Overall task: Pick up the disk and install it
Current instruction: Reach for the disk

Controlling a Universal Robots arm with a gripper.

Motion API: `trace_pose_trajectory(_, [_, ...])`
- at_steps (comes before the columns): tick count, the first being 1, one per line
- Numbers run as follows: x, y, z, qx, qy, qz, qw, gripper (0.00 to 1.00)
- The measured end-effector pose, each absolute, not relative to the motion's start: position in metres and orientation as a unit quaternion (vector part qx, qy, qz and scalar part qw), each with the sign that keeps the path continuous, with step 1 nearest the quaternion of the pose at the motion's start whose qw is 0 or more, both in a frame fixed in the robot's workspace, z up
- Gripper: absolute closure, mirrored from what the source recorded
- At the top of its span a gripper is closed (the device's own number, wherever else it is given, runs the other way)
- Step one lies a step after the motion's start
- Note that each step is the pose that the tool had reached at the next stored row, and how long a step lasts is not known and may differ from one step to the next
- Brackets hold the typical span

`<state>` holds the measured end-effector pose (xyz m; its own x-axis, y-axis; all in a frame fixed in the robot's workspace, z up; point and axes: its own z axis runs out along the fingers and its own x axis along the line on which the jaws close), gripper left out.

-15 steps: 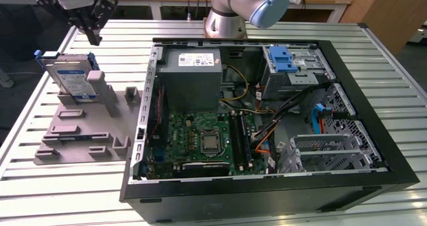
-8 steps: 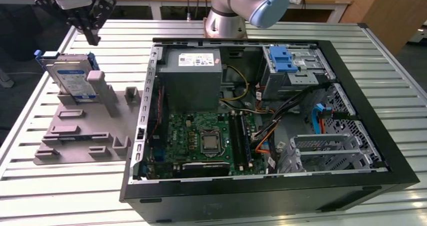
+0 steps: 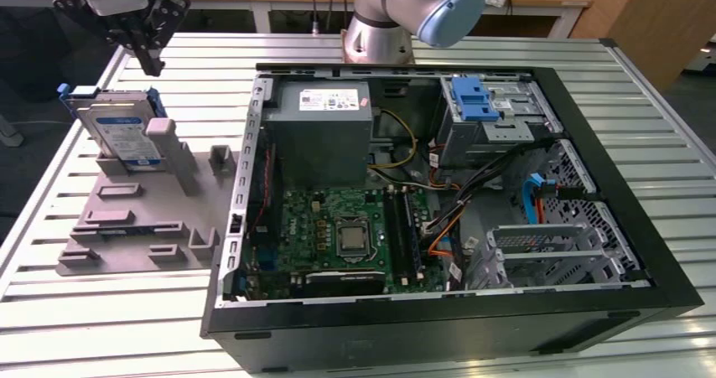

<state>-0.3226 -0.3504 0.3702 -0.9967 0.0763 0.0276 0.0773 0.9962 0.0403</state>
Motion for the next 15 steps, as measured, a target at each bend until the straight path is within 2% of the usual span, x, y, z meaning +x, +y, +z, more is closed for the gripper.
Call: trace_pose_trajectory(15, [-0.379, -0.350, 0.369, -0.038, -0.999, -0.021, 0.012, 0.89])
